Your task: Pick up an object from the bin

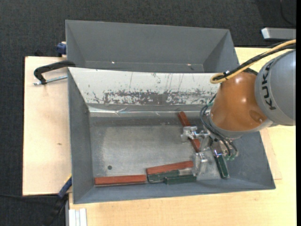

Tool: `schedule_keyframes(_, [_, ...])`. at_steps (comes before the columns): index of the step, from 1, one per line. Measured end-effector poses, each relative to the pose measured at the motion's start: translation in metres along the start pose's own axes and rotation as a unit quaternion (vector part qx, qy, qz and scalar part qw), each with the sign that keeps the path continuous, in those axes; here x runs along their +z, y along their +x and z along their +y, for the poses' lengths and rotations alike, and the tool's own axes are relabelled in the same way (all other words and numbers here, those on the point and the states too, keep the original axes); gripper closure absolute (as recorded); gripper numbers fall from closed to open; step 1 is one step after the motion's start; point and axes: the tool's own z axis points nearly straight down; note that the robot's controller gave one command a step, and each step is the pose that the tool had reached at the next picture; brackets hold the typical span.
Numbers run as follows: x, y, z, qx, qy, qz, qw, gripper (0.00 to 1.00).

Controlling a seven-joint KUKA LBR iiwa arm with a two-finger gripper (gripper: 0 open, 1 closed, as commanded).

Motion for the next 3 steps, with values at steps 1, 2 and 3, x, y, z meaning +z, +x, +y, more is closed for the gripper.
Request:
schedule_keyframes(1, [0.008, 0.006, 0.011, -0.044, -0.001, 0.0011, 0.9990, 0.00])
schedule_keyframes(2, [0.020, 0.002, 0.041, -0.131, 0.000, -0.0005, 0.9913, 1.00])
schedule_keyframes(3, [0.020, 0.003, 0.041, -0.131, 0.000, -0.0003, 0.9913, 1.00])
